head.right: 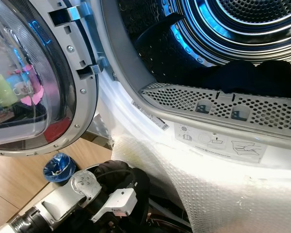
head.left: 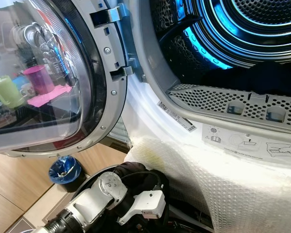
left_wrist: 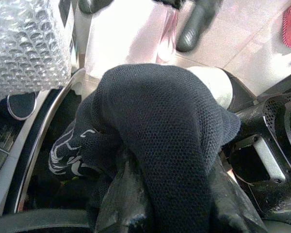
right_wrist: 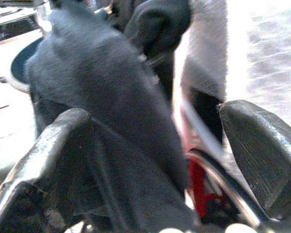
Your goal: Clothes washing
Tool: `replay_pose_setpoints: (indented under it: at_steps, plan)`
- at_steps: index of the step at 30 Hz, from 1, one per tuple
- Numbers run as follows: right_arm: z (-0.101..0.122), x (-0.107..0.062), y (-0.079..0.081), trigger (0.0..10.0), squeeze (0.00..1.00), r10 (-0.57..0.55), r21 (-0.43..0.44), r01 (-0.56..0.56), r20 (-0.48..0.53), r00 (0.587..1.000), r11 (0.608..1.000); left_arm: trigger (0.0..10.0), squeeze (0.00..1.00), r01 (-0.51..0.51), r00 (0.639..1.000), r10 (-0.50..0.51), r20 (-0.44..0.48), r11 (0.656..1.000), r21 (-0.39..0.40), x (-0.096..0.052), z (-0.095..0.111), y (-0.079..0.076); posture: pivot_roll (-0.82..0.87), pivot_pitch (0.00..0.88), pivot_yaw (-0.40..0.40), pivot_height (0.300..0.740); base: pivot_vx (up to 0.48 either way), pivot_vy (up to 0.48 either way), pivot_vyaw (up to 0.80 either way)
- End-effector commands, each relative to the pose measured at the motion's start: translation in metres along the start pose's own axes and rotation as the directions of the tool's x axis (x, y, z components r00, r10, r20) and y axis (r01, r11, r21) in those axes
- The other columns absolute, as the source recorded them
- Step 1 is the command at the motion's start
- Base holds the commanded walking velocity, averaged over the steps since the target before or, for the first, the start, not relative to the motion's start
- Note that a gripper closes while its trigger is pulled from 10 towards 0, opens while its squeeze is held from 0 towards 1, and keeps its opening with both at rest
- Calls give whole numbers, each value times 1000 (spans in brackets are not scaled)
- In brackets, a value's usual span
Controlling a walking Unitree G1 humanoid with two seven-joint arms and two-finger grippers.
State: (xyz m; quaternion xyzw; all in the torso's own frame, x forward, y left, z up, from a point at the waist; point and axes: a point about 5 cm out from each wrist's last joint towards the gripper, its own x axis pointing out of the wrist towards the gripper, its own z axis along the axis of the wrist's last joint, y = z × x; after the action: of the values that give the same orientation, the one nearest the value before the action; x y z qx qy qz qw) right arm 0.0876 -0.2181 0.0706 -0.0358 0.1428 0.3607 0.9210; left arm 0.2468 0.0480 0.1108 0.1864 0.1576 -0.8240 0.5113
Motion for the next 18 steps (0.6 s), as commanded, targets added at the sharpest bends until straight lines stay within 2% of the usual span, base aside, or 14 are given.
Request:
replay_pose_setpoints:
  at_steps: [1, 6, 8, 13, 18]
  plan:
    - [-8, 9, 12, 10000, 1000, 62, 55, -60, -31, 998, 997, 0, 0, -12, 1000, 12, -5, 1000, 17, -3, 1, 3, 9, 17, 199, 740, 0, 0, 0]
    - [-14, 21, 25, 10000, 1000, 133, 111, -126, -57, 990, 986, 0, 0, -6, 1000, 6, 2, 999, 32, -1, 3, 4, 4, 26, 204, 740, 0, 0, 0]
    - [-12, 30, 26, 10000, 1000, 134, 129, -127, -50, 990, 983, 0, 0, 0, 1000, -1, 9, 999, 43, 2, 5, 4, 4, 26, 204, 740, 0, 0, 0]
    - [-10, 44, 37, 10000, 1000, 221, 148, -214, -31, 975, 965, 0, 0, 5, 1000, -6, 20, 997, 78, 9, 11, 9, 7, 25, 204, 740, 0, 0, 0]
    - [-15, 55, 29, 10000, 1000, 174, 150, -165, -49, 984, 975, 0, 0, 5, 999, -10, 42, 995, 101, 15, 19, 13, 6, 22, 203, 740, 0, 0, 0]
